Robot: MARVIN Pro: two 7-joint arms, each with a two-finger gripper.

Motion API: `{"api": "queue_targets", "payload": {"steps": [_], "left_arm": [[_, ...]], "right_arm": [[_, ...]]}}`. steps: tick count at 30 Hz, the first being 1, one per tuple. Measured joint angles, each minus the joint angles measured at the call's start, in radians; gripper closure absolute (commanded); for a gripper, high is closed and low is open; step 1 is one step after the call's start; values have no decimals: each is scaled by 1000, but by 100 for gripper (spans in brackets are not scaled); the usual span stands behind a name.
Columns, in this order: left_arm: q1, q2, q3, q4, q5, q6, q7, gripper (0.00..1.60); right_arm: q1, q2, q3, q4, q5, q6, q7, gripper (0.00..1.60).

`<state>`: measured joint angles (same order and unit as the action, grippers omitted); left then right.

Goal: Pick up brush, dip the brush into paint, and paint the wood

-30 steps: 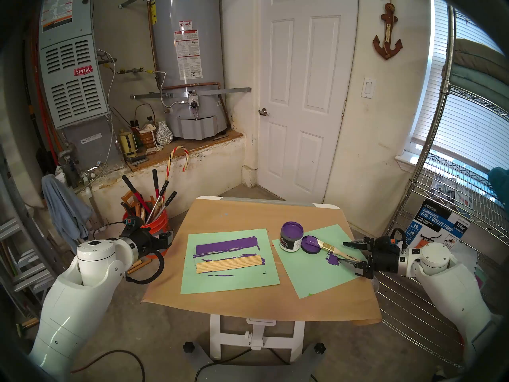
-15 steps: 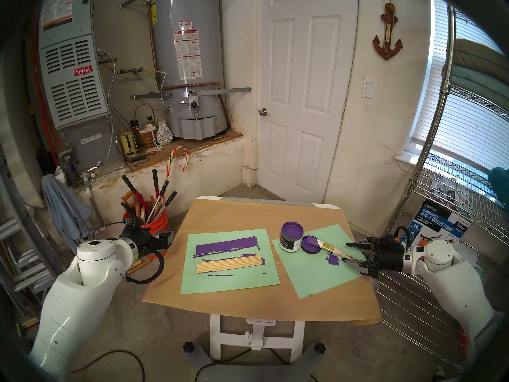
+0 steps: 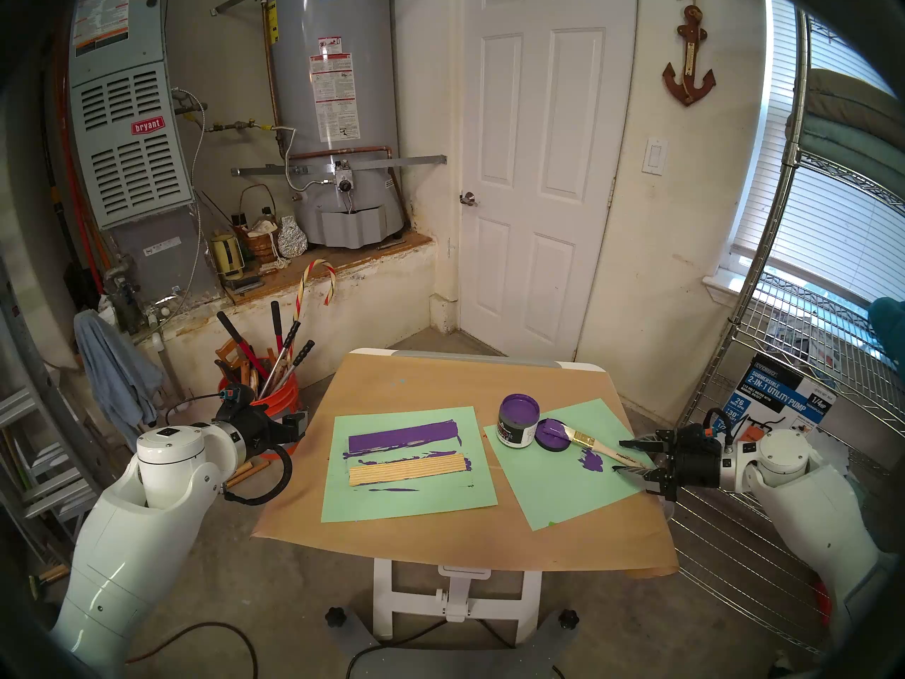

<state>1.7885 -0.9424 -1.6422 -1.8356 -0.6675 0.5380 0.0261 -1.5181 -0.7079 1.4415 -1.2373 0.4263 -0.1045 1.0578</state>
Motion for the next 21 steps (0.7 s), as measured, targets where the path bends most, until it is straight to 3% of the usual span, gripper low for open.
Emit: {"api": "queue_targets", "payload": {"steps": [6, 11, 12, 21], "left_arm": [[0, 0, 0, 0, 0, 0, 0, 0], [0, 0, 0, 0, 0, 0, 0, 0], [0, 0, 0, 0, 0, 0, 0, 0], [0, 0, 0, 0, 0, 0, 0, 0]], "right_arm": [[5, -12, -2, 9, -11, 0, 0, 53], [9, -21, -5, 14, -21, 0, 0, 70], [10, -22, -5, 14, -22, 0, 0, 80], [13, -30, -4, 15, -30, 1, 4, 95]]}}
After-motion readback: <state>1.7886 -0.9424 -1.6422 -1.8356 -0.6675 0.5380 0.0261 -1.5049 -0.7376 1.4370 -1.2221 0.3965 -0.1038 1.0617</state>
